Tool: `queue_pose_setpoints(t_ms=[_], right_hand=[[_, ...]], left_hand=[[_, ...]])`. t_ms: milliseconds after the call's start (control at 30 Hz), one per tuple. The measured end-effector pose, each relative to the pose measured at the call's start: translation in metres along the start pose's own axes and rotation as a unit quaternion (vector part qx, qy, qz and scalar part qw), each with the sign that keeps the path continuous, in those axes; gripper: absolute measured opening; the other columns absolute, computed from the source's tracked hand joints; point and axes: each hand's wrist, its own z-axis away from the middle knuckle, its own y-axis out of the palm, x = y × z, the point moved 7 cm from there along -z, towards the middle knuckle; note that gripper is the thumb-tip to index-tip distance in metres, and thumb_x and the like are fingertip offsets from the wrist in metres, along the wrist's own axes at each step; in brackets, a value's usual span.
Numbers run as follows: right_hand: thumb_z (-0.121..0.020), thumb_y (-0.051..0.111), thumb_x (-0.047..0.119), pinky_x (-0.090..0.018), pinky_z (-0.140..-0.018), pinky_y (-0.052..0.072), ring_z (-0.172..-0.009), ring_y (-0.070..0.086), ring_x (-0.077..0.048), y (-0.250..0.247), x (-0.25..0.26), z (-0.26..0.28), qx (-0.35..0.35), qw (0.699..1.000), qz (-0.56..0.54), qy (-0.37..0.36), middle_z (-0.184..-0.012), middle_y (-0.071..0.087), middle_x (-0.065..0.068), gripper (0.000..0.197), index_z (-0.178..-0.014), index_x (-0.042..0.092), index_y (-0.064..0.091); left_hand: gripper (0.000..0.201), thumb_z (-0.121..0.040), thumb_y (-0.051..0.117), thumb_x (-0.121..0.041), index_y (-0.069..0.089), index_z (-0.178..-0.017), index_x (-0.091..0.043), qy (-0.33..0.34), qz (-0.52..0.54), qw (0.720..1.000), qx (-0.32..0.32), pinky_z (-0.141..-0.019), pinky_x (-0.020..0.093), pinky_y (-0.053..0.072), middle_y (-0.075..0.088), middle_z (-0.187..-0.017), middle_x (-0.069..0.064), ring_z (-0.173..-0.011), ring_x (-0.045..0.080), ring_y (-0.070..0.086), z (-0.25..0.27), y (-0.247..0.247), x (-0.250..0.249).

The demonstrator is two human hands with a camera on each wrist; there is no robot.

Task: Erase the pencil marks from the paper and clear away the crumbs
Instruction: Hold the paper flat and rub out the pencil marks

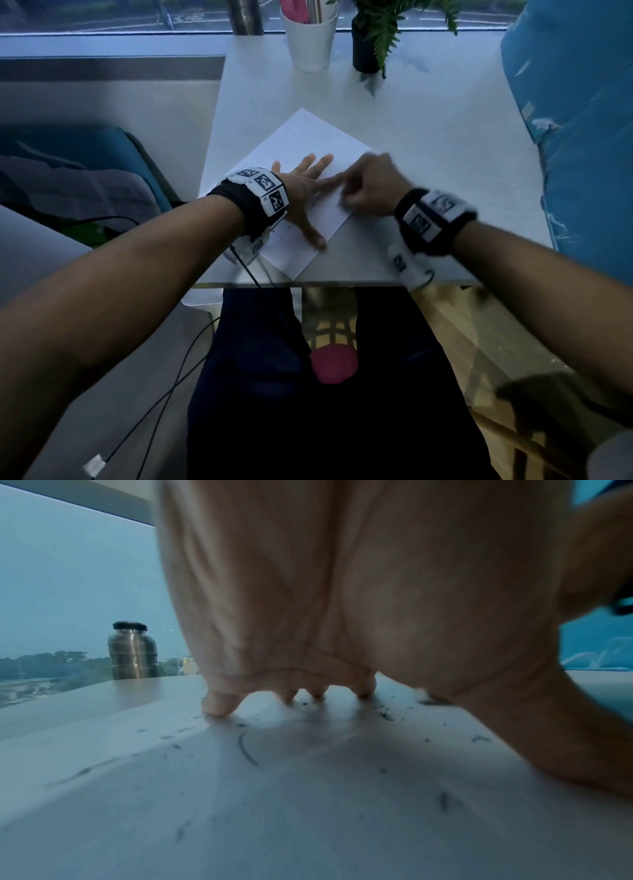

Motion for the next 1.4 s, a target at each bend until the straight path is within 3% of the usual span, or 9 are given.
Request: queue_pose_setpoints(t_ms=[267, 400, 533, 700, 833, 1000, 1100, 1233, 1400], right_hand=[[-0.068, 0.071, 0.009, -0.013, -0.064, 0.042, -0.053, 0.049, -0.001, 0.02, 0.019, 0.009, 0.061, 0.997, 0.023, -0.037, -0.058, 0.057, 0.008, 0.006, -0.073, 0.007, 0.074], [-0.068, 0.068, 0.01, -0.025, -0.077, 0.053, -0.07, 0.065, -0.023, -0.011, -0.01, -0.014, -0.028, 0.998, 0.049, 0.015, -0.069, 0.068, -0.006, 0.01, -0.074, 0.007, 0.075], [-0.067, 0.072, 0.01, -0.014, -0.064, 0.038, -0.061, 0.057, -0.012, 0.038, 0.035, 0.018, 0.083, 0.993, 0.028, -0.079, -0.068, 0.067, -0.003, 0.003, -0.069, 0.007, 0.072], [-0.067, 0.067, 0.009, -0.027, -0.078, 0.054, -0.068, 0.067, -0.027, -0.015, -0.012, -0.013, -0.029, 0.998, 0.061, 0.009, -0.069, 0.07, -0.008, 0.008, -0.07, 0.008, 0.075], [-0.071, 0.071, 0.009, -0.02, -0.068, 0.043, -0.064, 0.06, -0.015, 0.041, 0.04, 0.022, 0.07, 0.993, 0.042, -0.085, -0.07, 0.069, -0.004, 0.004, -0.067, 0.008, 0.07], [-0.068, 0.069, 0.008, -0.019, -0.07, 0.048, -0.067, 0.065, -0.02, -0.019, -0.03, -0.017, -0.028, 0.998, 0.038, 0.039, -0.068, 0.069, -0.006, 0.008, -0.072, 0.007, 0.075], [-0.069, 0.069, 0.005, 0.0, -0.058, 0.033, -0.065, 0.062, -0.017, -0.026, -0.046, -0.023, -0.028, 0.997, 0.041, 0.062, -0.068, 0.069, -0.004, 0.008, -0.073, 0.004, 0.076], [-0.072, 0.066, 0.007, -0.018, -0.074, 0.047, -0.073, 0.068, -0.022, -0.009, -0.019, -0.01, -0.038, 0.999, 0.018, 0.021, -0.08, 0.074, -0.009, 0.015, -0.08, 0.007, 0.078], [-0.075, 0.07, 0.01, -0.02, -0.077, 0.046, -0.075, 0.056, -0.007, 0.022, 0.013, 0.017, 0.038, 0.997, 0.01, -0.067, -0.079, 0.071, 0.002, 0.012, -0.082, 0.009, 0.079]], left_hand=[[0.146, -0.043, 0.08, -0.076, -0.016, -0.149, -0.048, -0.004, -0.01, 1.0, 0.002, -0.111, 0.072, -0.004, -0.034, -0.157, -0.009, -0.146, 0.019, -0.028, 0.001, 0.0, -0.001], [0.145, -0.044, 0.079, -0.078, -0.017, -0.148, -0.049, -0.003, -0.009, 1.0, 0.001, -0.11, 0.072, -0.003, -0.032, -0.158, -0.009, -0.146, 0.02, -0.026, 0.001, 0.001, -0.001], [0.146, -0.041, 0.079, -0.078, -0.013, -0.15, -0.047, -0.006, -0.023, 1.0, 0.004, -0.11, 0.072, -0.005, -0.036, -0.156, -0.009, -0.145, 0.018, -0.028, -0.002, 0.002, -0.001], [0.146, -0.041, 0.078, -0.08, -0.018, -0.148, -0.05, 0.0, -0.011, 1.0, 0.006, -0.11, 0.073, -0.003, -0.032, -0.158, -0.009, -0.146, 0.019, -0.027, 0.0, 0.002, 0.0], [0.147, -0.041, 0.081, -0.075, -0.013, -0.151, -0.047, -0.006, -0.027, 1.0, 0.006, -0.11, 0.072, -0.004, -0.035, -0.156, -0.008, -0.145, 0.019, -0.028, 0.0, 0.003, -0.003], [0.145, -0.043, 0.083, -0.073, -0.015, -0.148, -0.051, 0.003, -0.009, 1.0, 0.001, -0.11, 0.073, -0.003, -0.03, -0.158, -0.009, -0.146, 0.019, -0.027, 0.003, 0.0, -0.003], [0.144, -0.041, 0.08, -0.077, -0.015, -0.147, -0.054, 0.013, -0.014, 1.0, -0.009, -0.108, 0.075, -0.002, -0.029, -0.159, -0.011, -0.147, 0.018, -0.026, 0.001, 0.0, 0.001], [0.147, -0.039, 0.08, -0.078, -0.016, -0.147, -0.053, 0.013, -0.017, 1.0, -0.007, -0.107, 0.076, -0.003, -0.031, -0.158, -0.012, -0.146, 0.016, -0.028, 0.002, 0.0, 0.002], [0.152, -0.035, 0.081, -0.078, -0.02, -0.146, -0.051, 0.002, -0.028, 1.0, 0.008, -0.106, 0.078, -0.001, -0.036, -0.155, -0.011, -0.144, 0.018, -0.03, -0.001, 0.0, -0.001]])
